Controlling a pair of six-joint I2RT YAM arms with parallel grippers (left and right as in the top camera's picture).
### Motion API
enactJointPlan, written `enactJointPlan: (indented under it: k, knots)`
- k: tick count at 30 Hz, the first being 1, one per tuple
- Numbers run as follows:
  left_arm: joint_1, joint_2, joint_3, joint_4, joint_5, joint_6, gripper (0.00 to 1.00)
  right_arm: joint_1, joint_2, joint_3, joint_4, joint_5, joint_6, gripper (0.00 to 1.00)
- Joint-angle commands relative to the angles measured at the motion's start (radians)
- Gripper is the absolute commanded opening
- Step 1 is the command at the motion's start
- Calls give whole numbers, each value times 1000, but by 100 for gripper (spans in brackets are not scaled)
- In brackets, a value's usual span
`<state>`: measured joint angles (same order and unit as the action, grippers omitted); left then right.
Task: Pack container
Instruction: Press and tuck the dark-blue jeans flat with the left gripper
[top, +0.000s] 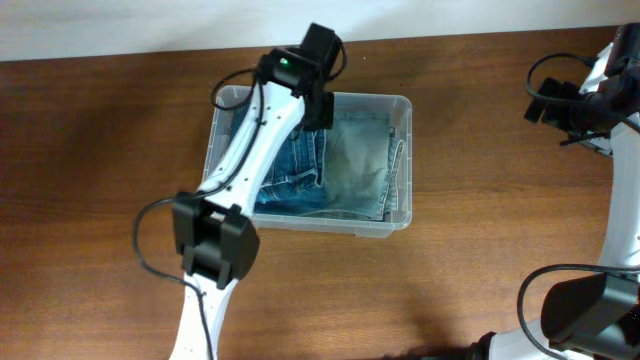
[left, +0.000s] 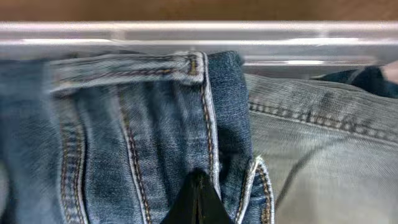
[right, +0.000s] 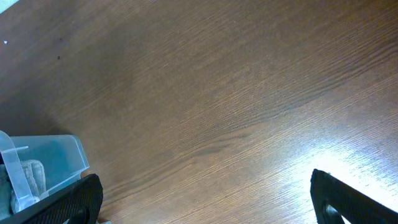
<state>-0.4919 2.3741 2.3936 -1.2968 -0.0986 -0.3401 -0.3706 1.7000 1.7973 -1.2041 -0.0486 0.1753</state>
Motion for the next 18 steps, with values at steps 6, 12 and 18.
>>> enactJointPlan:
  k: [6, 12, 18]
  knots:
    - [-2, 212, 6, 49, 273, 45, 0, -3, -5, 6, 0, 8, -6, 99]
    - [9, 191, 54, 27, 285, 60, 0, -3, -5, 6, -1, 8, -6, 99]
    - [32, 132, 205, -129, 282, 67, 0, -3, -5, 6, 0, 8, -6, 98]
